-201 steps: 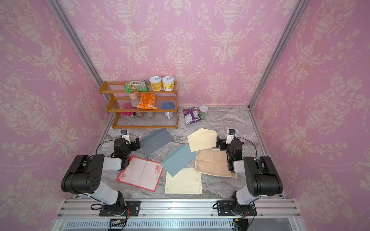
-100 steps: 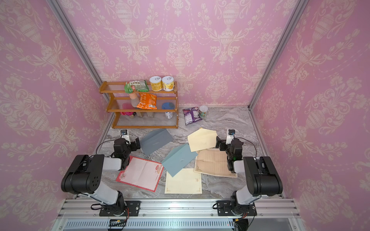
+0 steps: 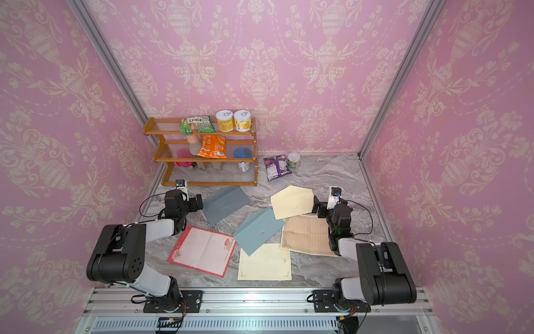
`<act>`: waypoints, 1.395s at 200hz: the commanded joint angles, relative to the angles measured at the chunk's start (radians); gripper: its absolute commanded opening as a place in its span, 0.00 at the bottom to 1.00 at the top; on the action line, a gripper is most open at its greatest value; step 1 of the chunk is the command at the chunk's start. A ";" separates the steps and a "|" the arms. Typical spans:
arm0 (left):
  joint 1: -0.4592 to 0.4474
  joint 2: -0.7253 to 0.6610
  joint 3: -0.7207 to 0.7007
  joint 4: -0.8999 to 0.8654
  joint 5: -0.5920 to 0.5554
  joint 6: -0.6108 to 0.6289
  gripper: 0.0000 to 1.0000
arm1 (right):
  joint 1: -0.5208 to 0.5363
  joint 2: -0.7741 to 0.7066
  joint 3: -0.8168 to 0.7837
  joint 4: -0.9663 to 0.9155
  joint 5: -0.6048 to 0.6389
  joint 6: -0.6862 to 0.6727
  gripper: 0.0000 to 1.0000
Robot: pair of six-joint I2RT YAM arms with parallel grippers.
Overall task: Fold the letter paper in half and place it into the envelope
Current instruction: Fold the letter paper at the center of the board.
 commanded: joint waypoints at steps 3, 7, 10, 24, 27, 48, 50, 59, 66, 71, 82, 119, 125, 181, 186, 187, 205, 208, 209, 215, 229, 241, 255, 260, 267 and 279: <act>-0.056 -0.068 0.139 -0.336 0.002 0.054 0.99 | 0.021 -0.173 0.038 -0.300 0.088 0.060 1.00; -0.070 -0.074 0.155 -0.367 -0.010 0.058 0.99 | 0.027 -0.201 0.050 -0.357 0.100 0.066 1.00; -0.081 -0.080 0.167 -0.391 -0.019 0.058 0.99 | 0.029 -0.219 0.059 -0.394 0.118 0.076 1.00; -0.131 -0.099 0.217 -0.503 -0.053 0.053 0.99 | 0.039 -0.288 0.084 -0.521 0.174 0.130 1.00; -0.146 -0.104 0.228 -0.522 -0.061 0.051 0.99 | 0.039 -0.300 0.085 -0.536 0.177 0.140 1.00; -0.242 -0.139 0.274 -0.645 -0.127 -0.004 0.99 | 0.047 -0.361 0.103 -0.644 0.196 0.181 1.00; -0.249 -0.144 0.278 -0.651 -0.130 -0.014 0.99 | 0.049 -0.365 0.110 -0.662 0.201 0.187 1.00; -0.282 -0.161 0.290 -0.700 -0.137 -0.062 0.99 | 0.051 -0.374 0.142 -0.752 0.229 0.224 1.00; -0.309 -0.173 0.299 -0.731 -0.141 -0.104 0.99 | 0.051 -0.375 0.173 -0.820 0.260 0.268 1.00; -0.329 -0.181 0.303 -0.749 -0.142 -0.129 0.99 | 0.051 -0.373 0.197 -0.886 0.270 0.293 1.00; -0.383 -0.195 0.315 -0.787 -0.152 -0.178 0.99 | 0.053 -0.362 0.252 -0.995 0.248 0.294 1.00; -0.602 -0.170 0.397 -0.897 -0.208 -0.315 0.99 | 0.069 -0.292 0.408 -1.273 0.258 0.361 1.00; -0.640 -0.149 0.422 -0.918 -0.217 -0.329 0.99 | 0.071 -0.279 0.427 -1.307 0.256 0.376 1.00; -0.894 0.076 0.666 -1.018 -0.234 -0.418 0.99 | 0.077 -0.218 0.524 -1.491 0.259 0.446 1.00; -0.905 0.101 0.685 -1.015 -0.226 -0.423 0.99 | 0.076 -0.205 0.535 -1.507 0.263 0.447 1.00; -0.908 0.104 0.689 -1.015 -0.224 -0.423 0.99 | 0.076 -0.203 0.536 -1.510 0.263 0.448 1.00; -0.940 0.194 0.767 -0.989 -0.169 -0.422 0.99 | 0.074 -0.109 0.597 -1.581 0.252 0.439 1.00; -0.944 0.209 0.782 -0.985 -0.161 -0.420 0.99 | 0.074 -0.090 0.612 -1.600 0.252 0.439 1.00; -0.945 0.215 0.787 -0.983 -0.157 -0.420 0.99 | 0.074 -0.083 0.618 -1.607 0.252 0.439 1.00; -0.954 0.248 0.820 -0.978 -0.146 -0.414 0.99 | 0.074 -0.043 0.650 -1.651 0.259 0.449 1.00; -0.972 0.326 0.891 -0.970 -0.119 -0.403 0.97 | 0.068 0.045 0.708 -1.725 0.265 0.463 1.00; -0.981 0.389 0.951 -0.960 -0.087 -0.404 0.92 | 0.057 0.098 0.733 -1.765 0.250 0.474 1.00; -0.994 0.453 1.008 -0.953 -0.054 -0.408 0.85 | 0.039 0.138 0.738 -1.791 0.230 0.494 1.00; -0.999 0.473 1.025 -0.950 -0.042 -0.409 0.82 | 0.031 0.141 0.734 -1.792 0.222 0.497 1.00; -1.007 0.495 1.046 -0.944 -0.026 -0.407 0.76 | 0.022 0.138 0.720 -1.792 0.217 0.503 1.00; -1.016 0.533 1.077 -0.938 -0.002 -0.404 0.64 | -0.002 0.123 0.689 -1.781 0.196 0.505 1.00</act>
